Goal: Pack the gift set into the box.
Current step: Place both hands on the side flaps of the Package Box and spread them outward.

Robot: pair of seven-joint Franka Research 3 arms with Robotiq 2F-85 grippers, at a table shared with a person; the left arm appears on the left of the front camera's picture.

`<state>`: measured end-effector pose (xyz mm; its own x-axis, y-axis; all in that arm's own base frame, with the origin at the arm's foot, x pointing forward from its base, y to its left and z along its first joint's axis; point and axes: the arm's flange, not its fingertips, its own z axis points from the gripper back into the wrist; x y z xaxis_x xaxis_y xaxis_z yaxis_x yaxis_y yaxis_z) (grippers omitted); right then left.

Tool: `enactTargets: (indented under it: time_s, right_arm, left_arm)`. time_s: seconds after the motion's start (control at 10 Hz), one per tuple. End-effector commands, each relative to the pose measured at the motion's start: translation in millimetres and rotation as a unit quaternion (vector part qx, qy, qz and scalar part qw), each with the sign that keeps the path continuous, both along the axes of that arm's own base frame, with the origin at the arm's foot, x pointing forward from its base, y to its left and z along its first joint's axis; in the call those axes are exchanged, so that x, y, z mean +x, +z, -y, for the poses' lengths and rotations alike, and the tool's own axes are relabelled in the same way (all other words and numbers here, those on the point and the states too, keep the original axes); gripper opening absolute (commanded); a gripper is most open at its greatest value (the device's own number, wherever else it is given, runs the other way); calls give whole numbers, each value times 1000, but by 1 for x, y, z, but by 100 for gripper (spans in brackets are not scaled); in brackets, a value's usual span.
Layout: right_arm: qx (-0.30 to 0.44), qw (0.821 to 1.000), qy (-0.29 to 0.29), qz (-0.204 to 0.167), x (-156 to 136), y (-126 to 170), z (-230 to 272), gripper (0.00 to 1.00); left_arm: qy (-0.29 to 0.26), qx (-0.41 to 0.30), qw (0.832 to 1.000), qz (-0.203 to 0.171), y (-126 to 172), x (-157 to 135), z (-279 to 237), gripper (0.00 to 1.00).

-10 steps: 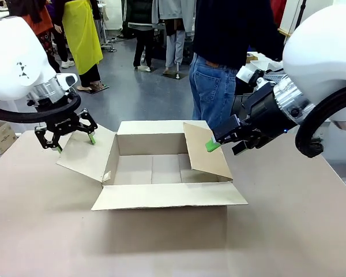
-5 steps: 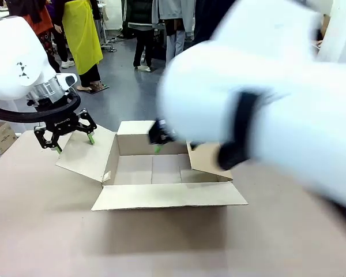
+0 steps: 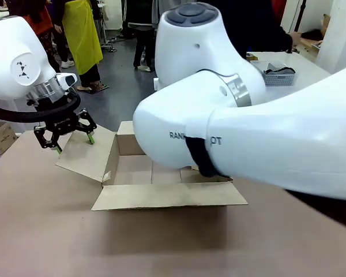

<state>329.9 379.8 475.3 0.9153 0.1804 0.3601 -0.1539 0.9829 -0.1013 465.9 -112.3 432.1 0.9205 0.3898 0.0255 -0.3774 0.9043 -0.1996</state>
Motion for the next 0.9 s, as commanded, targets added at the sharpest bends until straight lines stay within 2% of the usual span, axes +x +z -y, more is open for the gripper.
enactTargets:
  time_s: [0.0, 0.1, 0.3, 0.4, 0.6, 0.7, 0.8]
  right_arm:
    - [-51, 997, -44, -40, 42, 12, -10, 100]
    - [-48, 996, -69, -34, 68, 11, -9, 100]
    - [-50, 992, -92, -69, 113, -11, -10, 100]
    - [-50, 990, -110, -74, 126, -23, -10, 100]
    - [-63, 987, -129, -76, 144, -48, -12, 100]
    - [-60, 986, -124, -89, 146, -61, -17, 100]
    - [-80, 983, -140, -85, 146, -70, -19, 100]
  left_arm:
    - [5, 8, 1000, -1, 3, -1, -1, 100]
    - [5, 8, 1000, -1, 3, -1, -1, 100]
    - [5, 8, 1000, -1, 3, -1, -1, 100]
    - [5, 8, 1000, -1, 3, -1, -1, 100]
    - [5, 8, 1000, -1, 3, -1, -1, 100]
    - [5, 8, 1000, -1, 3, -1, -1, 100]
    - [5, 8, 1000, -1, 3, -1, -1, 100]
